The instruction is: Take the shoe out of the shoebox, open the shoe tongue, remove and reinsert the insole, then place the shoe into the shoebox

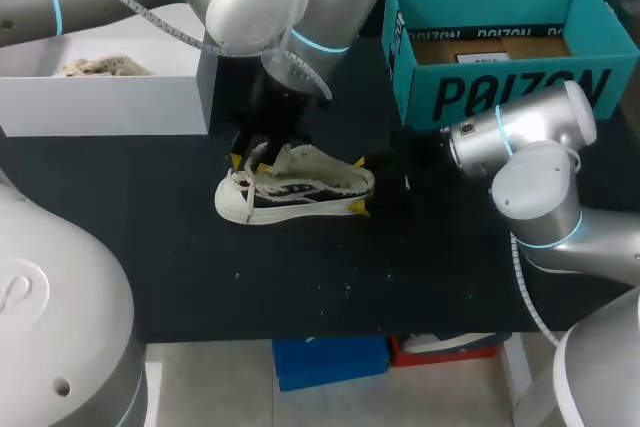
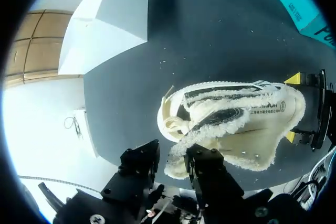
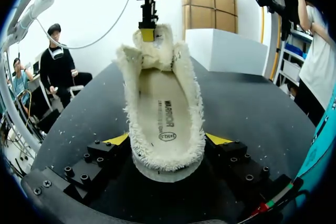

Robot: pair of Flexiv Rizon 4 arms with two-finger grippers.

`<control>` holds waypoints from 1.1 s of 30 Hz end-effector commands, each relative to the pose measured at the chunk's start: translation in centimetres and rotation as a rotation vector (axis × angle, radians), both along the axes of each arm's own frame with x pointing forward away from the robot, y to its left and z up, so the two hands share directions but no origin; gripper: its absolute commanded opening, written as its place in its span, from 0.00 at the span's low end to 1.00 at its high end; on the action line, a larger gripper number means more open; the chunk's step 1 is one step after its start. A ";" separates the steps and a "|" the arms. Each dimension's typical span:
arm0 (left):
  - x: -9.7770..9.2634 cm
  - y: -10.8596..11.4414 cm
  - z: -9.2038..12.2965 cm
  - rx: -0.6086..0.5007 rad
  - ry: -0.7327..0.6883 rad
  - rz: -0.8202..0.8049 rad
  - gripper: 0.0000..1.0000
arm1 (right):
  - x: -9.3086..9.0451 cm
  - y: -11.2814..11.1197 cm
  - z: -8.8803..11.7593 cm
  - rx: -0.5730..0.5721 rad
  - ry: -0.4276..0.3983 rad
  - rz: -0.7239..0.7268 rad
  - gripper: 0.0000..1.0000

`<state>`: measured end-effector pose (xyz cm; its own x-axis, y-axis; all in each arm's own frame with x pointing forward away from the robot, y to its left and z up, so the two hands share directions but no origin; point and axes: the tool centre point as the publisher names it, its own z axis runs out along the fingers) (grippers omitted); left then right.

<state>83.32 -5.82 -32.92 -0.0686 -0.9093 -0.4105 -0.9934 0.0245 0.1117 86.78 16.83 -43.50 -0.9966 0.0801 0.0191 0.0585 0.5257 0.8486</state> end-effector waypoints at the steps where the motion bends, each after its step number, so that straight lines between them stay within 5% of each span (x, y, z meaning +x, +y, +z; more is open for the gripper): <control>1: 0.3 1.1 -0.3 -0.028 0.014 0.025 1.00 | 0.1 0.2 -0.2 0.000 0.000 -0.002 0.00; 21: 1.3 5.2 -0.8 -0.127 -0.017 0.199 1.00 | 0.1 0.2 -0.2 0.000 0.000 -0.002 0.00; 33: 0.7 5.6 -2.9 -0.088 0.051 0.209 1.00 | 0.1 0.2 -0.2 0.000 0.000 -0.002 0.00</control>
